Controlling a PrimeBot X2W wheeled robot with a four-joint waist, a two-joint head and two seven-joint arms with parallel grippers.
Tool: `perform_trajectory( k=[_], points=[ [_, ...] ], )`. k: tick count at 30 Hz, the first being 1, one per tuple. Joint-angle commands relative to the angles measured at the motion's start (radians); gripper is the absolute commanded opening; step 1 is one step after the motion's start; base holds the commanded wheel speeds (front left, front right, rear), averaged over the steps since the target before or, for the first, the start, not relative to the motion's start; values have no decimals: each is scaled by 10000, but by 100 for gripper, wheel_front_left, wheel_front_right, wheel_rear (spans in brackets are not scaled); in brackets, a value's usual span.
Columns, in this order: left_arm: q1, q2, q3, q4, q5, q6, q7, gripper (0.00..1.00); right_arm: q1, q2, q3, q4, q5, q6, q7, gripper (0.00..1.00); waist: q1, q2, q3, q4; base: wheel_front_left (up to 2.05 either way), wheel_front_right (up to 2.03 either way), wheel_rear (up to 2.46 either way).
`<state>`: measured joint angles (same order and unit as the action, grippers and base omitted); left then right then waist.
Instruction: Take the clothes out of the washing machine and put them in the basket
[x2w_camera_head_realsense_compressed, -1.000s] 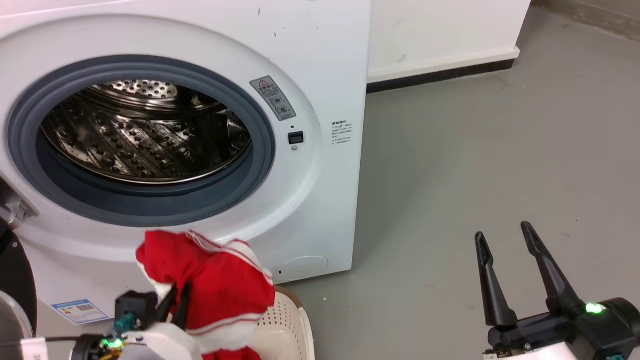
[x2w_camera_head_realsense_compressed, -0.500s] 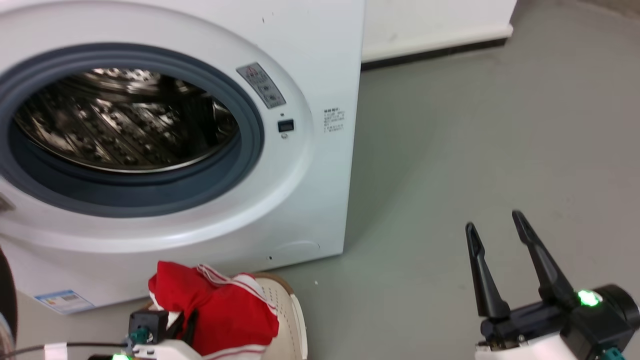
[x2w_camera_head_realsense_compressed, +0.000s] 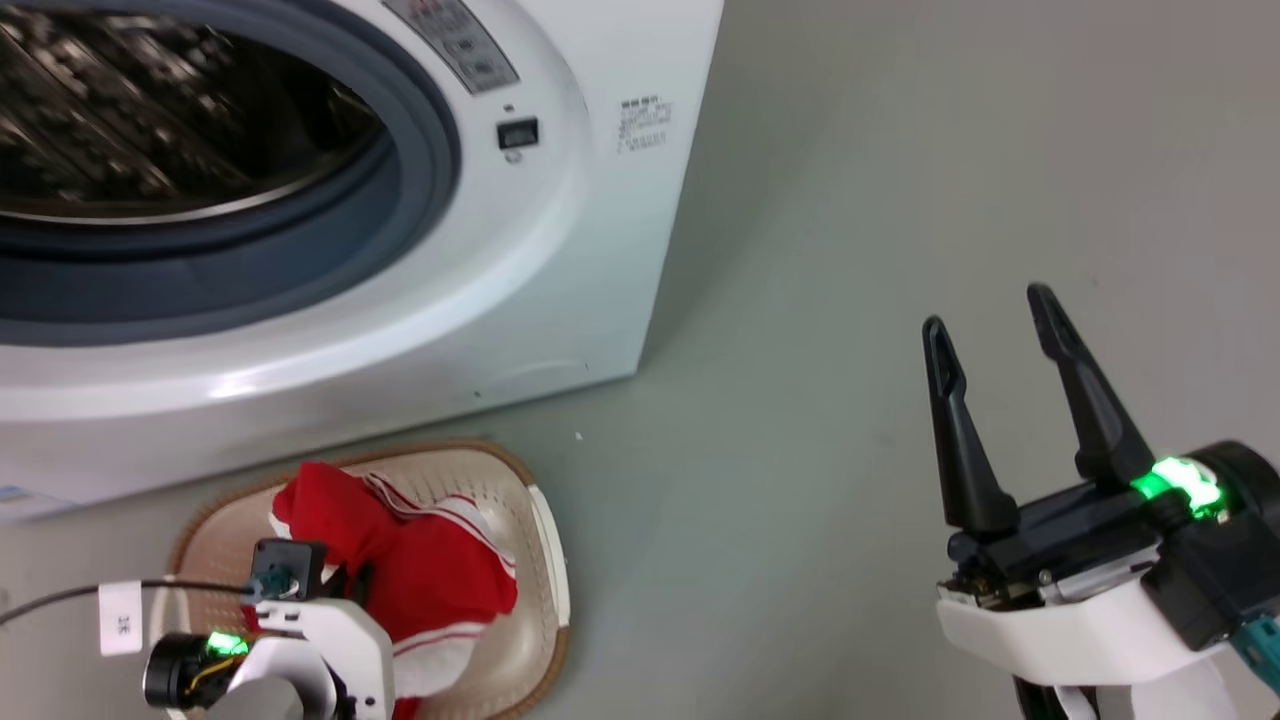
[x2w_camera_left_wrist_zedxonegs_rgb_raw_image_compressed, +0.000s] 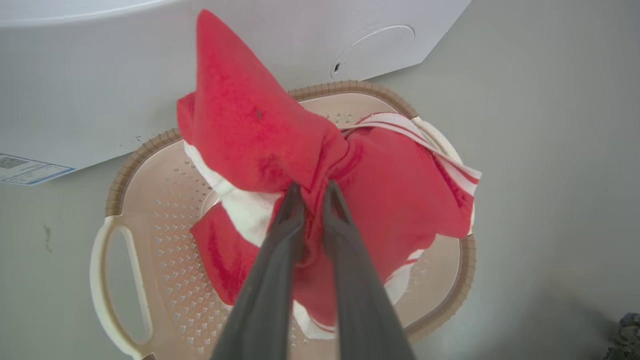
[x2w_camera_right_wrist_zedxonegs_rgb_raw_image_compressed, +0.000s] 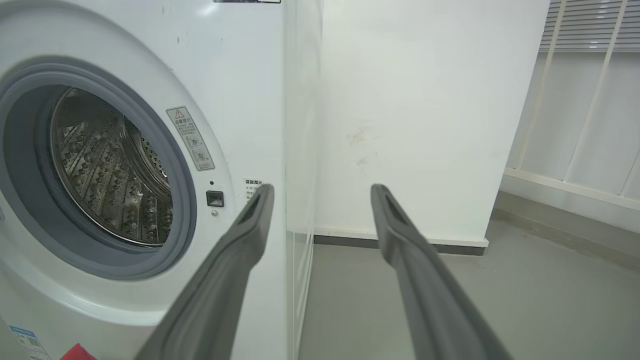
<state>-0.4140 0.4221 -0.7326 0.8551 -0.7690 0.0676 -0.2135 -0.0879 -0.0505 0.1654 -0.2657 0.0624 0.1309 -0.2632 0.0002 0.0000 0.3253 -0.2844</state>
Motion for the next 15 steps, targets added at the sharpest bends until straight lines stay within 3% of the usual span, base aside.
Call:
perform_trajectory(
  k=[1, 15],
  points=[
    [-342, -82, -34, 280, 93, -113, 23, 0, -265, 7, 38, -83, 64, -3, -23, 100, -2, 0, 708, -217, 0, 0, 0],
    [-2692, -590, -793, 2829, 770, -1045, 518, 0, -1556, 5, 10, -441, 401, -3, -23, 100, -2, 0, 2909, -425, 0, 0, 0]
  ],
)
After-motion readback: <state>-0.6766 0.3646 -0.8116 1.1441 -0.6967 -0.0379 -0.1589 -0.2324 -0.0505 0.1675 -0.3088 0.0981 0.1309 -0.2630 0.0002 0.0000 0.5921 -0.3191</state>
